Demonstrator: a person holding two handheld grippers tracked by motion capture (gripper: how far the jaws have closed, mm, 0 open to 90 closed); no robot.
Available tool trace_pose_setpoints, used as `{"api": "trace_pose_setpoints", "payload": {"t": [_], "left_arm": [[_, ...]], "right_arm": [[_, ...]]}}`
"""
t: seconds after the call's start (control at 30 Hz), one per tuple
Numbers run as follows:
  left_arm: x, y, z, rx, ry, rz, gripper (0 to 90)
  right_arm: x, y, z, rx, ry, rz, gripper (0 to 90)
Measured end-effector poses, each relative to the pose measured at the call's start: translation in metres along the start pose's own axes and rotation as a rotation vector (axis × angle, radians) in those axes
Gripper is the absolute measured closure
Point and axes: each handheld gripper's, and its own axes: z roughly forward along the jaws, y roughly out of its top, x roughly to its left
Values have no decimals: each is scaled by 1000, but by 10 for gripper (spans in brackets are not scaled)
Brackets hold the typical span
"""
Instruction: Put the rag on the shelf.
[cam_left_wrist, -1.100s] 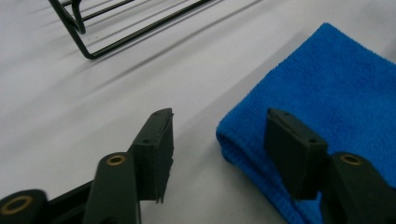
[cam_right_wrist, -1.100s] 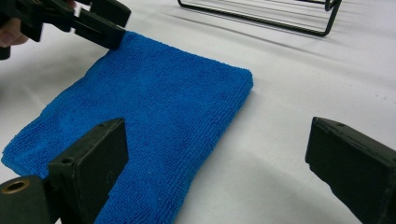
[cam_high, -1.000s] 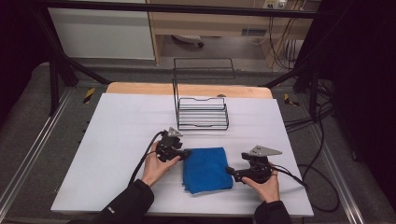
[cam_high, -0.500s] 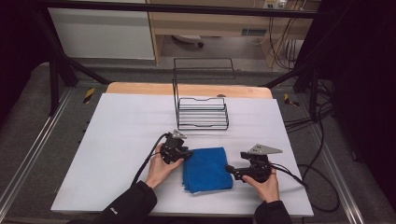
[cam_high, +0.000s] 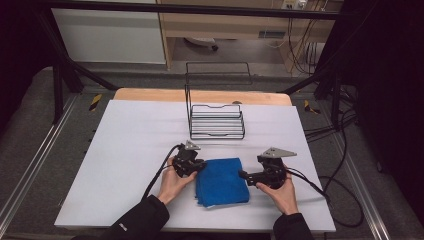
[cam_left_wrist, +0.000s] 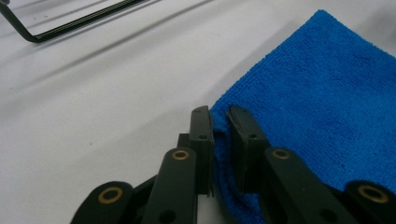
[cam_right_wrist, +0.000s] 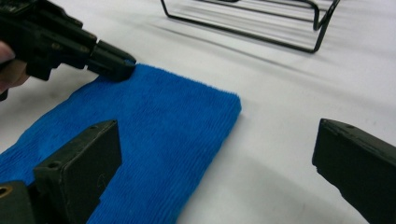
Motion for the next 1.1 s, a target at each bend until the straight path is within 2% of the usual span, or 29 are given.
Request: {"api": "trace_pose_setpoints", "payload": {"t": [0.1,0.2,0.27,0.43,0.5,0.73,0.8,0.93,1.1], "left_arm": [[-1,0,0,-2,8,0,798],[-1,-1,0,-2,9,12,798],[-2,-1,0,-6,10,14,798],[0,-1,0,-8,1,19,797],[0,-2,0,-12,1,18,797],[1,-2,0,-14,-7,22,797],[1,-2,0,-12,-5,31,796],[0,-2,0,-17,2,39,796],[1,-2,0,-15,-7,27,796]], "right_arm": [[-2,10,8,8,-7,-6,71],[-6,16,16,26,0,18,84],[-11,20,27,42,-5,49,128],[-13,16,39,81,-14,41,184],[-13,15,40,82,-16,23,202],[-10,11,44,103,-29,27,403],[-10,10,45,106,-25,28,423],[-10,10,48,106,-15,40,569],[-10,9,50,138,-10,44,632]]}}
